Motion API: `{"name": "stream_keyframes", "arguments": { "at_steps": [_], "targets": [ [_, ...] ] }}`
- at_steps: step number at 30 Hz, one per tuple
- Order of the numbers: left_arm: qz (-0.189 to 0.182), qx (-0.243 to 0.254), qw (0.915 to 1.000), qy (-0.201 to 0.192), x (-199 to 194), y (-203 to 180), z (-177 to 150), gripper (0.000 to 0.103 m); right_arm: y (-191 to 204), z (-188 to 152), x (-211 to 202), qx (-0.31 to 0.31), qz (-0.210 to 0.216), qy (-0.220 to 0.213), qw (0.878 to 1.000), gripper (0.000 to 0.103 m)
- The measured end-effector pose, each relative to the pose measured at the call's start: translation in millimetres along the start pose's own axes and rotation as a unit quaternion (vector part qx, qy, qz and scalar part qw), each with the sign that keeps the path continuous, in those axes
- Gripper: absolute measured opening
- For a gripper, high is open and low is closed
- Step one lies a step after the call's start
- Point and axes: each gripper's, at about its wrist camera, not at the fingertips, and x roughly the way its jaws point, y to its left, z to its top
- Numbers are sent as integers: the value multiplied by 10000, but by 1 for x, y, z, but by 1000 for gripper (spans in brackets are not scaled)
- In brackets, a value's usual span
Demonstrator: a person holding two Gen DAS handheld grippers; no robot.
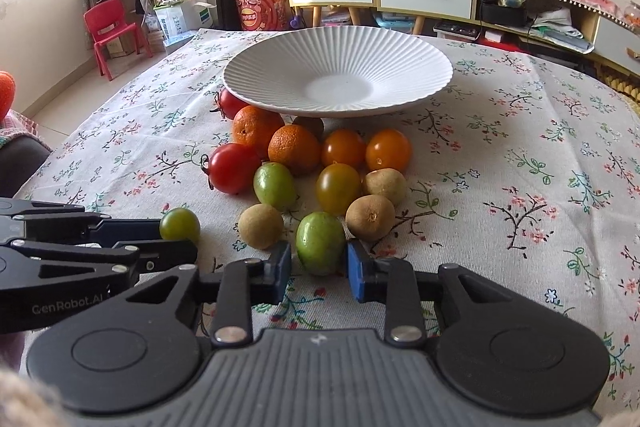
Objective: Organize fruits
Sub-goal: 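Grasp the small green lime with the left tool while the right tool grasps the larger green lime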
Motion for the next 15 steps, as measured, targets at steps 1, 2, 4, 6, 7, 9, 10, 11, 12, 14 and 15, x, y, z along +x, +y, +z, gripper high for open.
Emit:
{"name": "stream_keyframes", "arguments": {
  "at_steps": [1, 2, 4, 6, 7, 9, 10, 11, 12, 14, 15],
  "targets": [
    [-1, -3, 10000, -10, 1, 0, 0, 20, 0, 0, 0, 18, -3, -3, 10000, 24],
    [-3, -7, 10000, -17, 1, 0, 1, 20, -1, 0, 0, 36, -2, -4, 10000, 24],
    [-3, -15, 10000, -7, 1, 0, 2, 20, -2, 0, 0, 71, 9, -5, 10000, 24],
    [-16, -69, 10000, 7, 1, 1, 2, 20, -2, 0, -1, 66, -3, 2, 10000, 24],
    [-23, -97, 10000, 10, 1, 2, 3, 19, -2, 0, -1, 64, -11, 5, 10000, 24],
    [-46, -156, 9999, 3, 2, 3, 3, 19, -2, 1, -2, 85, -27, 26, 10000, 24],
    [-46, -165, 9999, -12, 2, 4, 2, 19, -2, 1, -2, 106, -38, 37, 9999, 24],
    [-45, -169, 9998, -25, 2, 4, 3, 19, -2, 1, -2, 125, -42, 43, 9999, 24],
    [-48, -176, 9998, -37, 2, 5, 3, 18, -3, 1, -3, 149, -54, 52, 9999, 24],
    [-54, -213, 9997, -44, 1, 6, 3, 18, -4, 1, -4, 185, -82, 65, 9998, 24],
    [-53, -229, 9997, -50, -1, 6, 3, 18, -5, 1, -4, 206, -98, 74, 9997, 24]
  ]
}}
